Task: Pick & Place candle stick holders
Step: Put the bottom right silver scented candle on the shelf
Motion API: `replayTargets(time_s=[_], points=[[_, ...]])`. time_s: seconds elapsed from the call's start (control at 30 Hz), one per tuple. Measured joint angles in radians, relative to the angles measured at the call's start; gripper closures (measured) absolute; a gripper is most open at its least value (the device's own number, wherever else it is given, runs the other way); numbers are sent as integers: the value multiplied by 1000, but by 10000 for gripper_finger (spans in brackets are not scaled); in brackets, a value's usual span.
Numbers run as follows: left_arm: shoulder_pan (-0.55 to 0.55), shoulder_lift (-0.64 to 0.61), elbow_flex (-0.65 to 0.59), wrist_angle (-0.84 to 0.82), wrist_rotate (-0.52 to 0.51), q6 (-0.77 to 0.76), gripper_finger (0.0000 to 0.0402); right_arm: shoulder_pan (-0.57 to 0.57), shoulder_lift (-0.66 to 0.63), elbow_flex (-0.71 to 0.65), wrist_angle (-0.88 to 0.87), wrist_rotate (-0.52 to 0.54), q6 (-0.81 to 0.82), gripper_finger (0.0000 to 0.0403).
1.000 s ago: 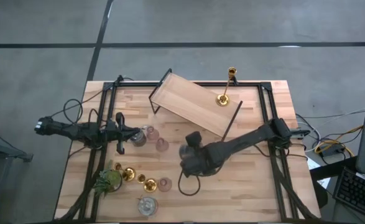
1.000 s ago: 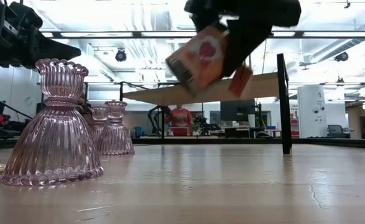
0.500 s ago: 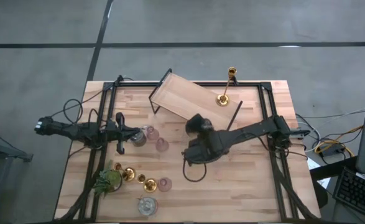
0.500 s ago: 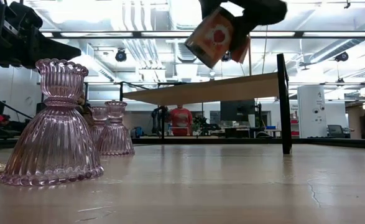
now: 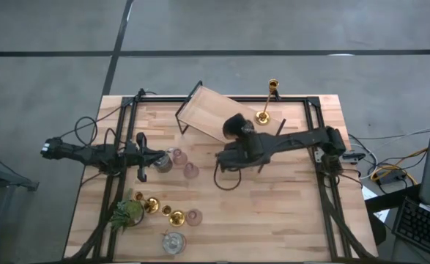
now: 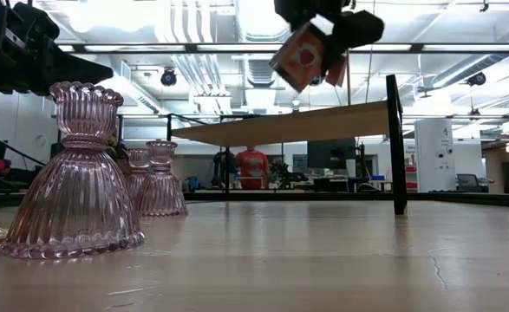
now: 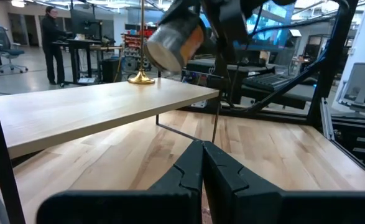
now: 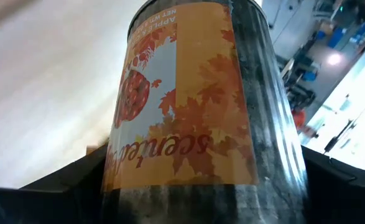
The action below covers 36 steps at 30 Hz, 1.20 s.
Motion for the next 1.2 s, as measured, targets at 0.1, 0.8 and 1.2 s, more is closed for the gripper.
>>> replayTargets(time_s=[0.1, 0.8, 1.2], points=[[0, 0, 0, 0, 0, 0, 390, -18, -58, -52, -2, -3, 40, 63], [0, 0, 0, 1, 0, 0, 390, -26, -255, -496, -3, -22, -102, 63], [0, 0, 0, 1, 0, 0, 390, -26, -249, -503, 5, -13, -125, 44]])
